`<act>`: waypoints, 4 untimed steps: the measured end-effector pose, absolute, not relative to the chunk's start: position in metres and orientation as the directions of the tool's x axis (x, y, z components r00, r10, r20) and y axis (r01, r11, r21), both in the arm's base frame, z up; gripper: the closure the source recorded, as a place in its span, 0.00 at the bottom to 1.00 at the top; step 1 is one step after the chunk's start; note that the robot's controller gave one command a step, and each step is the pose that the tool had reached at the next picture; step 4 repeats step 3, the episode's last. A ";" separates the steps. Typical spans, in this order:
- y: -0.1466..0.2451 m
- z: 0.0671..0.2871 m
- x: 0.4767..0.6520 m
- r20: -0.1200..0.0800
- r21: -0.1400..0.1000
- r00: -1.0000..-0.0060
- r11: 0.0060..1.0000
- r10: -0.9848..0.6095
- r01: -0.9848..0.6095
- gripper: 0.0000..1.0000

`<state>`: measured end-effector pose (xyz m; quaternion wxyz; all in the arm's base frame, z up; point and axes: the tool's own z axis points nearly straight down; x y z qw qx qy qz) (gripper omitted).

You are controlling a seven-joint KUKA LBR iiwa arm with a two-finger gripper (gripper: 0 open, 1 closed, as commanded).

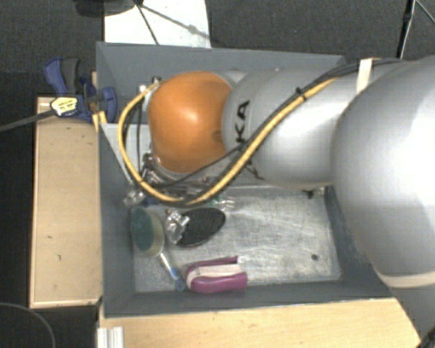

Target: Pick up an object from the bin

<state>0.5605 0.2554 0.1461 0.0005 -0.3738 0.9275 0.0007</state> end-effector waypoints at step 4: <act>0.245 0.316 0.573 -0.011 -0.008 -0.501 0.501 -0.865 -0.865 1.00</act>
Offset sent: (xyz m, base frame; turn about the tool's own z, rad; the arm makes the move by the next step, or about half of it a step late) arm 0.0011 -0.0084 -0.0761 -0.2192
